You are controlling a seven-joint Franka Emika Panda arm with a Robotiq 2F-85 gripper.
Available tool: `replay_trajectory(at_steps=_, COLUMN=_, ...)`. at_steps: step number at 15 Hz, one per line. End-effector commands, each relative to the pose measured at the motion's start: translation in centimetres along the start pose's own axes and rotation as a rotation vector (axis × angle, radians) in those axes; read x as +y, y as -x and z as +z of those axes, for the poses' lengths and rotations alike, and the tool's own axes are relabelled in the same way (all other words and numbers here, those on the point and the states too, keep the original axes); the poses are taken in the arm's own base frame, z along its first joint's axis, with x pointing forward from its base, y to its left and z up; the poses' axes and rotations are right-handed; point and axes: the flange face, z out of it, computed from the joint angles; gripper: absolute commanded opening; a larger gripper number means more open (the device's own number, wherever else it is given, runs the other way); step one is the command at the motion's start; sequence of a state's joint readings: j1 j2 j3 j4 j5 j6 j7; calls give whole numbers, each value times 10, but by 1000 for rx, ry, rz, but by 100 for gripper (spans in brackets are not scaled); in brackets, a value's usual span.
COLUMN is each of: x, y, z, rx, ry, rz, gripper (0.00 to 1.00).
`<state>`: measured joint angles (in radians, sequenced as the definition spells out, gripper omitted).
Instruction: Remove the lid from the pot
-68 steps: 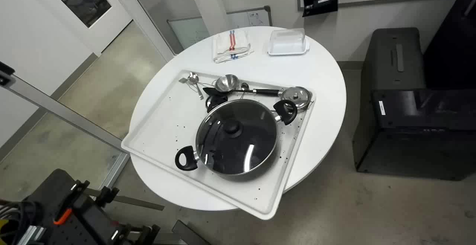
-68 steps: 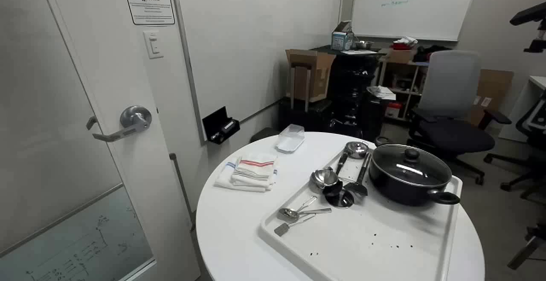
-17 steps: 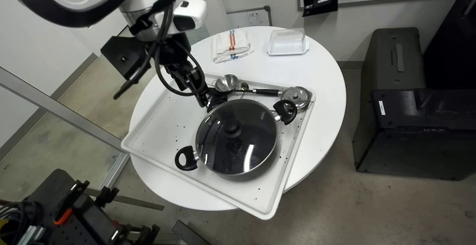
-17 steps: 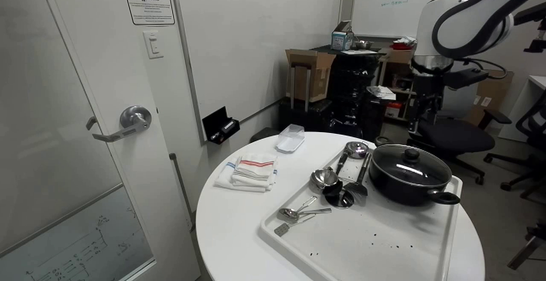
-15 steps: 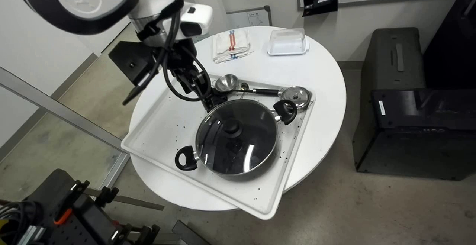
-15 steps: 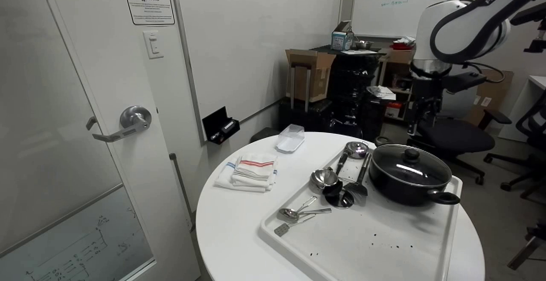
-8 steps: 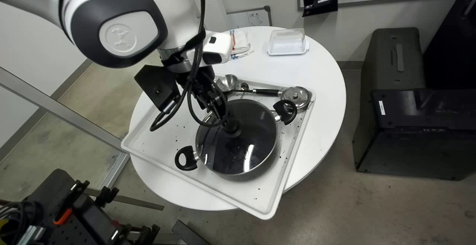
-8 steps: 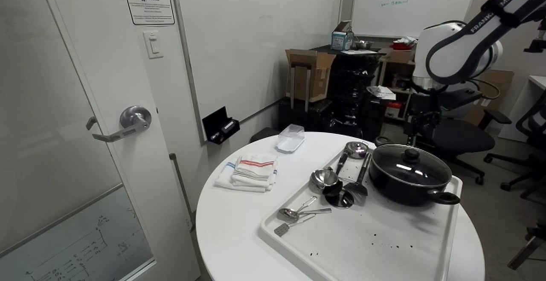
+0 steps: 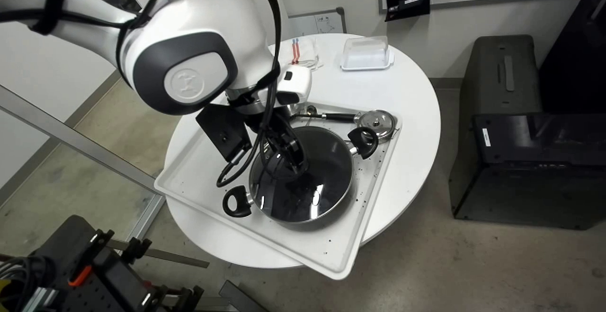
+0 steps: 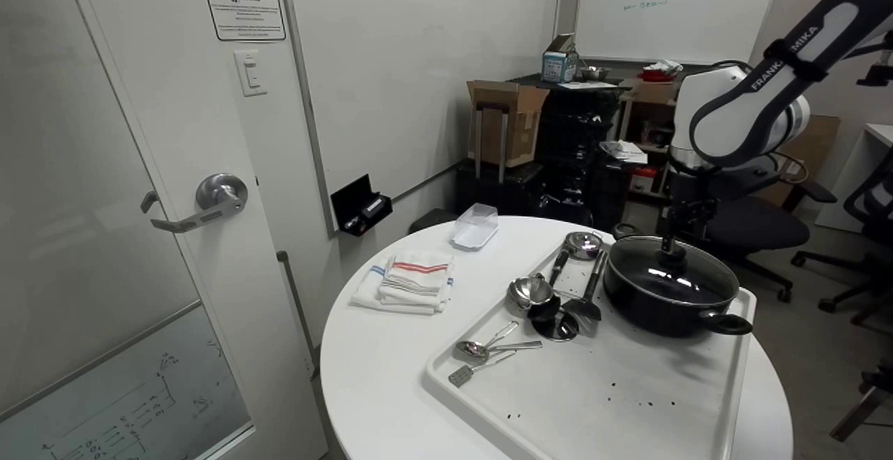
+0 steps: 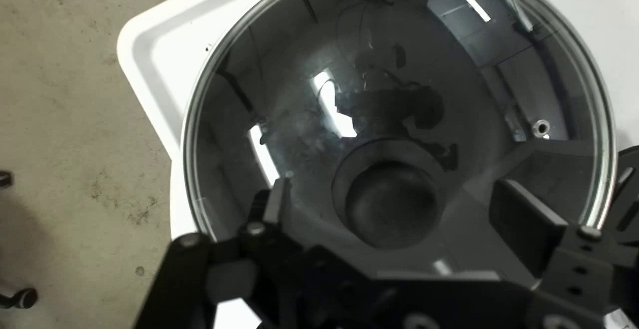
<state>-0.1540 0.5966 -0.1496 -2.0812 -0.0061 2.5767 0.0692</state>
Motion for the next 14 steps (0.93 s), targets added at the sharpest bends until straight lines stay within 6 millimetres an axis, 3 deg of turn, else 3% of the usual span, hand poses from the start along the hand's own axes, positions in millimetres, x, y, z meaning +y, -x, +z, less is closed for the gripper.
replay_trajectory(at_steps=1, x=0, y=-11, z=11, rx=23, ry=15, rz=27, gripper=100)
replay_trajectory(at_steps=7, x=-2, y=-15, z=20, rx=46, ry=12, rz=35, gripper=100)
replay_trajectory(at_steps=8, x=-2, y=-16, z=21, rx=51, ry=10, rz=36, gripper=75)
replay_trajectory(at_steps=11, x=-3, y=-15, z=20, rx=57, ry=7, rz=35, gripper=60)
replay_trajectory(at_steps=14, x=-5, y=-16, z=18, rx=62, ry=2, rz=30, gripper=34)
